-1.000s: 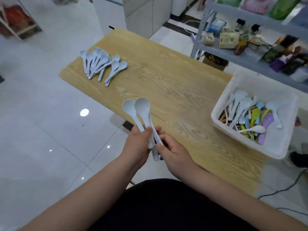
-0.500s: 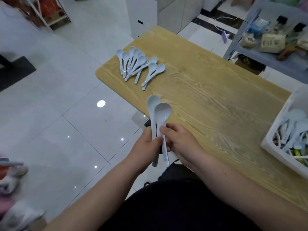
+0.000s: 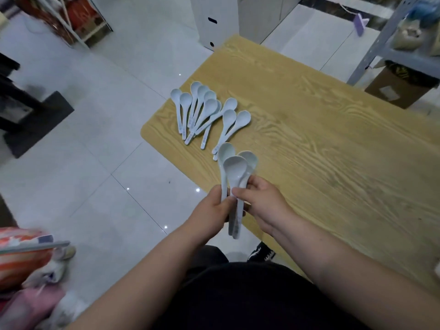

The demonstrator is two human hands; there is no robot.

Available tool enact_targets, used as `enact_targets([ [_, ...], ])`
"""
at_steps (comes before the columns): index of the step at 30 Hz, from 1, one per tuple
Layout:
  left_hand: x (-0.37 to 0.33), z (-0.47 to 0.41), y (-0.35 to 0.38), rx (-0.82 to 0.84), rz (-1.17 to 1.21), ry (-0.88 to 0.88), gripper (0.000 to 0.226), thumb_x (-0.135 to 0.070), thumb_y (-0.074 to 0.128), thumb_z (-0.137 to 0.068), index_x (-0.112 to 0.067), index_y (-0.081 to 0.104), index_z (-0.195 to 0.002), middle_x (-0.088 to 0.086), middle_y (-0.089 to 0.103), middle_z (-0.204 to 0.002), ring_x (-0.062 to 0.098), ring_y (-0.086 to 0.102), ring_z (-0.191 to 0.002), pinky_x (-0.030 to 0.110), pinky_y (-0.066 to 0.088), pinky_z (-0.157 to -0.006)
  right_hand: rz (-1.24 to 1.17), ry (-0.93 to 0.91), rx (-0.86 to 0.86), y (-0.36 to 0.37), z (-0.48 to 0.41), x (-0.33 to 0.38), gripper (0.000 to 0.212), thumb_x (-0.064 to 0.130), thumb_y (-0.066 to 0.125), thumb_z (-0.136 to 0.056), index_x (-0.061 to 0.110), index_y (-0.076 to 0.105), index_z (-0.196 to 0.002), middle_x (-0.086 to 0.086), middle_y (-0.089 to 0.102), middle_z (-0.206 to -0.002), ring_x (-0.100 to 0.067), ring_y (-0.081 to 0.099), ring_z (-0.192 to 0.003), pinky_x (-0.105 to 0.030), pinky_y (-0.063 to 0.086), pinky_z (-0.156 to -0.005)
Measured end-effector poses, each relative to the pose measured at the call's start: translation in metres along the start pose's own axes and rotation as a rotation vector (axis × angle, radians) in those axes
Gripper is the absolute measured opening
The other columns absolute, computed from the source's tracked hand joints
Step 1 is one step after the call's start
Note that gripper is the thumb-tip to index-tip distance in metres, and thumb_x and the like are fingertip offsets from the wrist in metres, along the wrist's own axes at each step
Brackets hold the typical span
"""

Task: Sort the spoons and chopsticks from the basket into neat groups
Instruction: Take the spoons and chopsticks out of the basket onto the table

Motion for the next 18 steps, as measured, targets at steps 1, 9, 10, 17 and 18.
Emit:
enact_targets([
  [1, 0.000, -0.010, -0.008, -0.025, 0.011, -0.012, 0.017, -0.039, 0.048, -0.097, -0.031, 0.060, -0.107, -0.007, 0.075, -0.099, 0.013, 0.073, -0.093, 0.036, 0.058, -0.082, -0.005, 0.004, -0.029, -0.004, -0.011, 0.003, 0.021, 0.006, 0.070, -0.090, 0.009, 0.065, -0.110, -0.009, 0.077, -0.095, -0.026, 0.075, -0.090, -0.042, 0.059, -0.082],
  [9, 0.014, -0.093, -0.086, -0.211, -0.063, -0.095, 0.023, -0.032, 0.043, -0.100, -0.029, 0.066, -0.098, -0.004, 0.056, -0.074, 0.011, 0.053, -0.058, 0.031, 0.044, -0.062, -0.118, 0.095, -0.291, -0.034, -0.090, -0.002, 0.016, 0.003, 0.066, -0.094, 0.009, 0.064, -0.109, -0.007, 0.076, -0.092, -0.022, 0.075, -0.089, -0.037, 0.059, -0.082],
  [10, 0.013, -0.107, -0.095, -0.215, -0.061, -0.092, 0.026, -0.030, 0.041, -0.098, -0.031, 0.067, -0.097, -0.005, 0.053, -0.071, 0.008, 0.050, -0.055, 0.029, 0.042, -0.060, -0.114, 0.109, -0.318, -0.035, -0.100, -0.003, 0.016, 0.003, 0.066, -0.094, 0.009, 0.064, -0.109, -0.008, 0.076, -0.093, -0.021, 0.076, -0.088, -0.036, 0.059, -0.081],
  [17, -0.030, -0.213, -0.128, 0.006, -0.388, 0.051, 0.030, -0.016, 0.047, -0.095, -0.037, 0.068, -0.101, -0.014, 0.064, -0.082, -0.007, 0.058, -0.063, 0.019, 0.038, -0.055, -0.023, 0.188, -0.653, -0.054, -0.159, 0.006, 0.011, 0.015, 0.068, -0.092, 0.020, 0.066, -0.102, -0.004, 0.074, -0.101, -0.026, 0.070, -0.096, -0.051, 0.055, -0.094],
  [18, -0.034, -0.227, -0.128, 0.053, -0.444, 0.081, 0.028, -0.015, 0.049, -0.095, -0.034, 0.068, -0.101, -0.012, 0.064, -0.080, -0.001, 0.058, -0.063, 0.018, 0.038, -0.054, -0.033, 0.198, -0.703, -0.056, -0.166, 0.007, 0.013, 0.016, 0.068, -0.092, 0.019, 0.066, -0.104, -0.004, 0.073, -0.104, -0.026, 0.069, -0.098, -0.051, 0.054, -0.096],
])
Point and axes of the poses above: each hand's wrist, its own z-axis away from the middle knuckle, its own y-axis out of the palm, x = y × z, the point moved 10 cm from there along -z, towards the middle knuckle
